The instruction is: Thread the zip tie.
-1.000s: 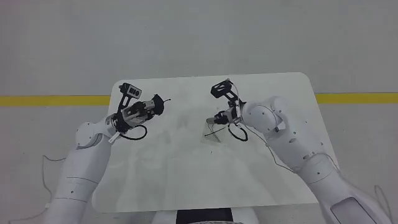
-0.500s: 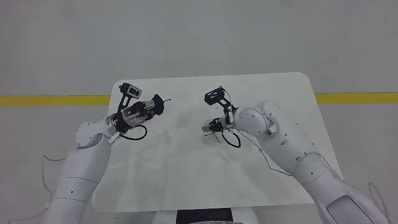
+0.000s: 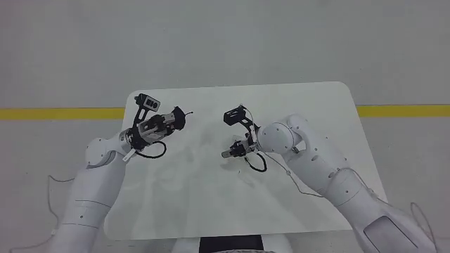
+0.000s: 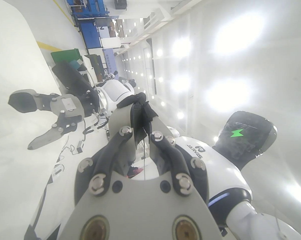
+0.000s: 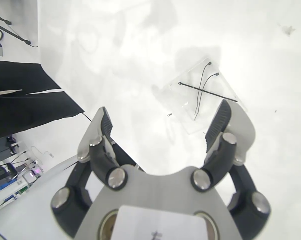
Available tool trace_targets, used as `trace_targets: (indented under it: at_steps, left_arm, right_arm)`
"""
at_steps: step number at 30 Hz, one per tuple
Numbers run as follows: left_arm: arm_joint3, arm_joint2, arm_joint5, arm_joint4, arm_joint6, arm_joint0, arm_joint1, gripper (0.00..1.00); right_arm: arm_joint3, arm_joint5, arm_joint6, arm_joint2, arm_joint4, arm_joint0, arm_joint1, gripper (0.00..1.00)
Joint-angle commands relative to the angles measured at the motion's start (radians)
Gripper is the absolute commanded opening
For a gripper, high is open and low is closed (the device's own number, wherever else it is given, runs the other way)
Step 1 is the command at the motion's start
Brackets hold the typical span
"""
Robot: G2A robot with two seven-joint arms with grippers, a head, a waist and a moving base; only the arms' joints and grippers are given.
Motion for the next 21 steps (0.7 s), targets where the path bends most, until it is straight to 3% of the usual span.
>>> trace_targets:
  at_steps: [1,5,14,19,21]
  left_arm:
    - [0.000,0.000,0.000,0.000,0.000,0.000,0.000,0.00]
    - [0.000,0.000,0.000,0.000,0.000,0.000,0.000,0.00]
    - [0.000,0.000,0.000,0.000,0.000,0.000,0.000,0.00]
    - [0.000,0.000,0.000,0.000,0.000,0.000,0.000,0.00]
    - [0.000,0.000,0.000,0.000,0.000,0.000,0.000,0.00]
  right_arm:
    - [0.004,-0.007,-0.028,-0.008,0.001,-0.009,-0.002,1.00]
    - [0.034,0.005,-0.049,-0.039,-0.023,0.003,-0.012,1.00]
    - [0.037,0.004,-0.079,-0.041,-0.025,-0.003,-0.014,1.00]
    - [0.038,0.062,-0.055,-0.064,-0.106,0.009,-0.018,1.00]
    - [0.030,0.074,-0.046,-0.074,-0.132,0.013,-0.020,0.58]
